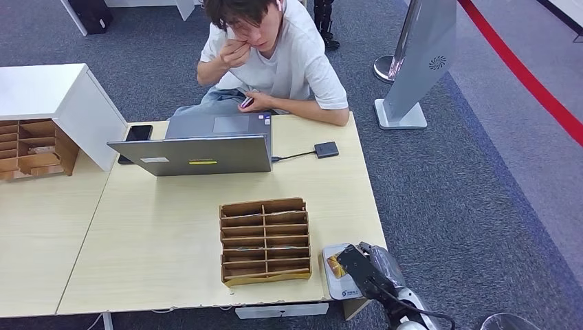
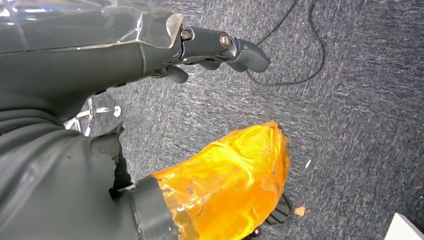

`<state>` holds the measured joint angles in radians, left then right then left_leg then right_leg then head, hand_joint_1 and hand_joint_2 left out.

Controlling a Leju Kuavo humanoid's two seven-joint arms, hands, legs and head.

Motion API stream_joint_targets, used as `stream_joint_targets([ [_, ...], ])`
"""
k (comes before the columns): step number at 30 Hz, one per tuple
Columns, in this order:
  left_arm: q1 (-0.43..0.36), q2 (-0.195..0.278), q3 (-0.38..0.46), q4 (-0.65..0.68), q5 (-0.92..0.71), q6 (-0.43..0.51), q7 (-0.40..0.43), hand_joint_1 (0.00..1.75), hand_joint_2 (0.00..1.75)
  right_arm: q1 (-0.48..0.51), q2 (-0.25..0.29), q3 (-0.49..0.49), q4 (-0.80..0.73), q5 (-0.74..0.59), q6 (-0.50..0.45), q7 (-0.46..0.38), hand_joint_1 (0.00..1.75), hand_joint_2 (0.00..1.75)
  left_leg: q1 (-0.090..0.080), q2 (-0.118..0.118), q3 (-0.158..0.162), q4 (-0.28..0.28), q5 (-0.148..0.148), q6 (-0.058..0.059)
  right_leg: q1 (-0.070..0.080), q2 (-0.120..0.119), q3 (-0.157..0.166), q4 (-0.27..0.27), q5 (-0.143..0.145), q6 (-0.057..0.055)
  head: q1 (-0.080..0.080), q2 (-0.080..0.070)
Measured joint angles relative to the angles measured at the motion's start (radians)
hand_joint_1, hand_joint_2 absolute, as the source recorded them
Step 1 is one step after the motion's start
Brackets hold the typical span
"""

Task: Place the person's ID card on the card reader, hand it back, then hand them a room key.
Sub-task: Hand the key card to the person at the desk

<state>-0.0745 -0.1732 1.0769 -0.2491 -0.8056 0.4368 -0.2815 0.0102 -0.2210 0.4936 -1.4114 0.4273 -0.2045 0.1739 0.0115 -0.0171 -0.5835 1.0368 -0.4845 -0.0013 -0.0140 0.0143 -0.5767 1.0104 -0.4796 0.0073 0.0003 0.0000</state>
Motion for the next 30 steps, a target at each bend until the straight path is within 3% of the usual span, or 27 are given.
stream_joint_targets([
  [30,0.000,0.000,0.000,0.000,-0.001,0.000,0.006,0.00,0.00,-0.014,0.024,0.008,0.026,0.061,-0.002,0.032,1.75,1.75,0.000,0.000,0.001,0.000,0.000,0.000,0.000,0.000,0.001,0.000,0.000,0.000,0.000,0.000],
])
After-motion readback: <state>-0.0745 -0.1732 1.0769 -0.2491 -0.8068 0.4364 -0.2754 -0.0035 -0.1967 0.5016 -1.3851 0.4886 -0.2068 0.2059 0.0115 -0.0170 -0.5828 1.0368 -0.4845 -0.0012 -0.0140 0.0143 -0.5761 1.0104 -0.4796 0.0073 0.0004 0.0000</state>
